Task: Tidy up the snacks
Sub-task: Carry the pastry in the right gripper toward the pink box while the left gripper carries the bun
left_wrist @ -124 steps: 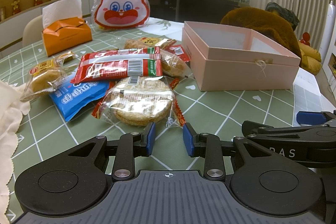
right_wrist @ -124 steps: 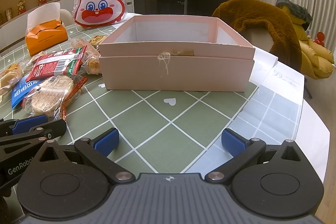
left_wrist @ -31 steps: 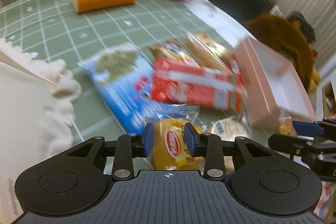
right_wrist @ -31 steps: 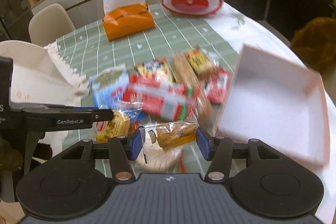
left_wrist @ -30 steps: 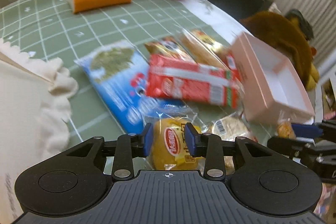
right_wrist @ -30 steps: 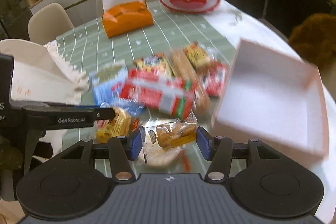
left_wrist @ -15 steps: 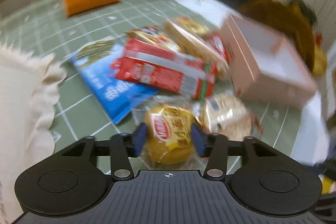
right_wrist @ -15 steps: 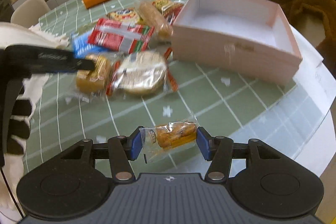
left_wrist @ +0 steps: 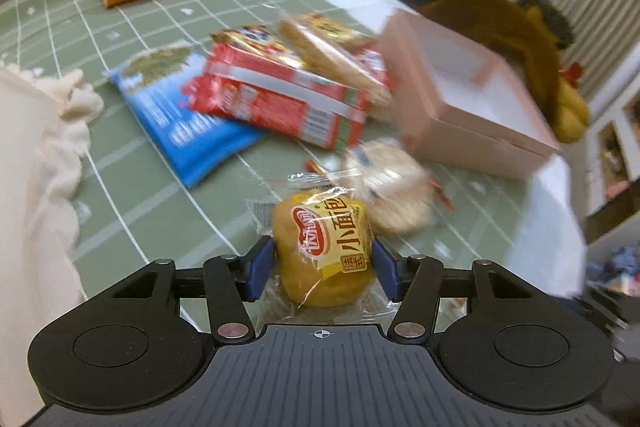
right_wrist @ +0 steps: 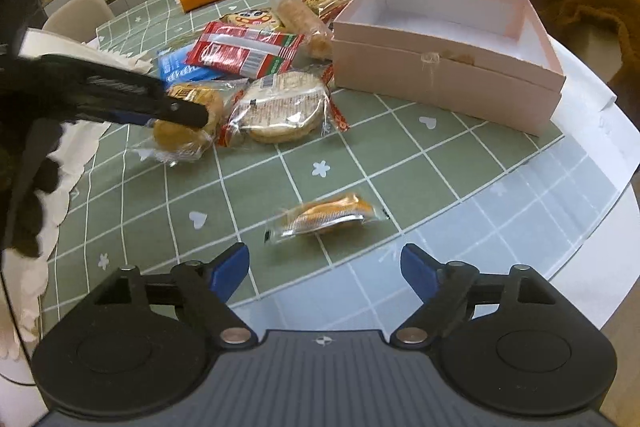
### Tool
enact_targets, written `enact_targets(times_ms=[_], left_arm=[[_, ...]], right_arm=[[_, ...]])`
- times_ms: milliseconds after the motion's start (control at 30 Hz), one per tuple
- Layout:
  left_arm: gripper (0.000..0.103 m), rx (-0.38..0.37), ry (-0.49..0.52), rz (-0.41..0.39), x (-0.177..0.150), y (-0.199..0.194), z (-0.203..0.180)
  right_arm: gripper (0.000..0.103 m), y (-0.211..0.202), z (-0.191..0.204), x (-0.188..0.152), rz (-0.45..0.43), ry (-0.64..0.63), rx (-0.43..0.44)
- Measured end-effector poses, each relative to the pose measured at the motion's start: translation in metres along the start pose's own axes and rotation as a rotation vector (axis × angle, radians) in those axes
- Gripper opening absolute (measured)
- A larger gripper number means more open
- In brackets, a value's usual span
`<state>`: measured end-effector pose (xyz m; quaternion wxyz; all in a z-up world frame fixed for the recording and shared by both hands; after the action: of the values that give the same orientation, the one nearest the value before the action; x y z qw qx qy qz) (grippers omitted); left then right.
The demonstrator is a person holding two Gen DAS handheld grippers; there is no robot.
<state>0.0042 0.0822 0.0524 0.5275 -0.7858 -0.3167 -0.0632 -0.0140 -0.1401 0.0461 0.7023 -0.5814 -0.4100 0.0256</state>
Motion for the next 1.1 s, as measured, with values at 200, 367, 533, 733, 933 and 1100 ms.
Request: enact_targets(times_ms=[200,367,533,733,933,1100], left_arm=[[0.059,-0.063,-0.014,0.037,-0.03,-0.017,-0.007],[0.059,-0.023,0.004,0.05,-0.04,-0.022,-0.012],[0.059,-0.019,0.031,0.054,-0.043,-0.033,-0.023],[0.059,-0.033,-0.02,-0.003,-0.035,-0.035,-0.029],[0.059,0.006,-0.118,-0.005,-0.045,-0.028,-0.024],[0.059,0.064,-0.134,-0.021,-0.053,-0.034,-0.02]], right_arm=[[0.084,0.008,-0.003,0.004,-0.023,0.018,-0.018],[0.064,0.023,-0.004,0.015,-0.016,-0.029,-0.004],[0.026,0.006,0.004,0.015,-0.01,-0.13,0.018],[0.025,-0.011,-0.022,0.011,0.031,-0.053,0.112],[0.03,0.002,-0.017,0.01,0.131,0.029,0.304],[0.05,0.032,-0.014,0.029,0.145,0.087,0.187]])
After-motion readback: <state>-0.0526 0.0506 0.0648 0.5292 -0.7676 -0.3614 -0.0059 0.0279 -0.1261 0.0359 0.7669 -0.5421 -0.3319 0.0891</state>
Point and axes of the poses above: each gripper's, at about its wrist camera, not at the fingertips, and y roughly the way its jaws point, z to its left, x to its top, the point moved 1 cm from there along y, roughly the way its jaws point, and after that the axes turned 13 degrees about -y, right-handed, at the moved point
